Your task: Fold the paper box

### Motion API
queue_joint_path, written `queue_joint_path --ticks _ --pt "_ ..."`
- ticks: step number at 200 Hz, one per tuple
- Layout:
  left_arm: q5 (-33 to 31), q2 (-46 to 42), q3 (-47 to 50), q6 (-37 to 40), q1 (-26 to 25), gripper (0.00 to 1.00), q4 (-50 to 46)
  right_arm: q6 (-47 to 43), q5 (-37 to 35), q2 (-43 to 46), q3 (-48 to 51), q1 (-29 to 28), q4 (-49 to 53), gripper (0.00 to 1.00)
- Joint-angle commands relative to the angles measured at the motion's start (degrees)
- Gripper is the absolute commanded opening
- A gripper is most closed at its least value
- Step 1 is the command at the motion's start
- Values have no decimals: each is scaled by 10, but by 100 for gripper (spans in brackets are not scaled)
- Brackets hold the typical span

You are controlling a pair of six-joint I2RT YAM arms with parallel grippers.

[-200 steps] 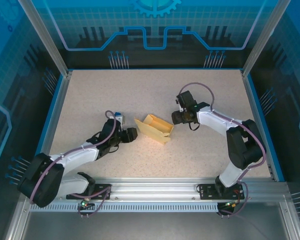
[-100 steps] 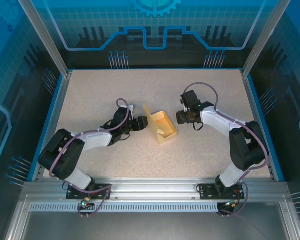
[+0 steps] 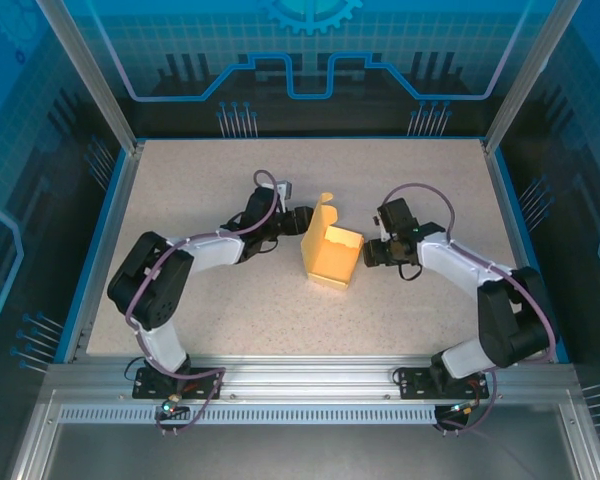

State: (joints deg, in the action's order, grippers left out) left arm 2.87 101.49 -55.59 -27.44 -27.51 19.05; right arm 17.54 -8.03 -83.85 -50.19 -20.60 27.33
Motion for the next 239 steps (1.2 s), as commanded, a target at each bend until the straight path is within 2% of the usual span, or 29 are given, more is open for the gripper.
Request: queue_joint_path --ticks 1,68,149,197,218,239 --pt "0 -39 14 28 14 68 -23 20 37 28 30 0 6 65" --pt "-30 -120 67 48 32 69 -60 54 63 9 55 -47 -24 62" --pt "-47 -199 107 59 69 69 -88 104 64 -43 10 -177 -65 61" --pt "-28 -230 130 59 70 70 -87 43 -14 28 13 -158 -34 63" --pt "-23 -241 141 59 70 70 -81 -11 17 57 23 -116 -64 63" --pt "-21 -248 144 61 70 70 -81 -57 53 49 10 -71 -85 63"
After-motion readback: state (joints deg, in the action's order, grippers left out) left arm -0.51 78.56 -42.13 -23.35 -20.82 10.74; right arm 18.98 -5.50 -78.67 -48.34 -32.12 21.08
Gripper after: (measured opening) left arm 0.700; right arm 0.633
